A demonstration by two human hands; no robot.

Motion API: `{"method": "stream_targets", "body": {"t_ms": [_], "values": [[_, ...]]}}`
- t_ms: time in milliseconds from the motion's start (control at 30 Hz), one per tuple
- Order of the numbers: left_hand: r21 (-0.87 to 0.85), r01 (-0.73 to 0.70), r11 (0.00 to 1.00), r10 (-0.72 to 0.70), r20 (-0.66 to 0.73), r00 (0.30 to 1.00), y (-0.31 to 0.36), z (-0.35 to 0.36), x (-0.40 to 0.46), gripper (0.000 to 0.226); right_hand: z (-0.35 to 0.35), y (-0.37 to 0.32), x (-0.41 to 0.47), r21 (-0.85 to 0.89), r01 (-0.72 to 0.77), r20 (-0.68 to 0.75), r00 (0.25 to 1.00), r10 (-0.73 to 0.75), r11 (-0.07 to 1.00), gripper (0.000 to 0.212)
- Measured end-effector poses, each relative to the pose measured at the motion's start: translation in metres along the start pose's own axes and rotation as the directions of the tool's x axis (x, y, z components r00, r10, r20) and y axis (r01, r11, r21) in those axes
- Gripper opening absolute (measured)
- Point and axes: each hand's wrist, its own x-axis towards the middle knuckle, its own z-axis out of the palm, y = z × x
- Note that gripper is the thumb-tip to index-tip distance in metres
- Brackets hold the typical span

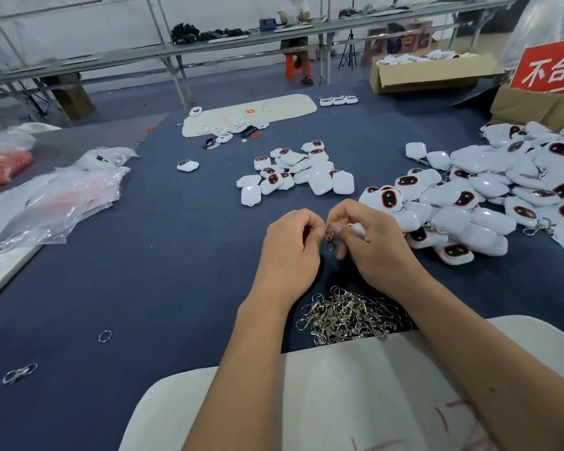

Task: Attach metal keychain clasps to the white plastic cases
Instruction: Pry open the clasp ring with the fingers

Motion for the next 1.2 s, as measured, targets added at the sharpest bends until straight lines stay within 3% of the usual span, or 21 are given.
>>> {"method": "stream_targets", "body": {"t_ms": [300, 700, 1200], "values": [[-0.053, -0.076, 0.996, 0.069, -0.135, 0.988, 0.0011, 0.0003, 0.0027, 0.017, 0.0011, 0.0009, 0.0011, 0.044, -0.032, -0.015, 0.999, 0.033, 0.999, 0.021], [-0.071, -0.144, 0.987, 0.138, -0.091, 0.986, 0.0032, 0.0013, 0.0035, 0.019, -0.0015, -0.0032, 0.0006, 0.155, -0.033, -0.066, 0.997, 0.043, 0.987, 0.016], [-0.005, -0.092, 0.996, 0.091, -0.065, 0.994, 0.0023, -0.0023, -0.0015, 0.017, -0.0007, -0.0019, 0.001, -0.215, 0.154, -0.009, 0.987, -0.159, 0.964, 0.024]]}}
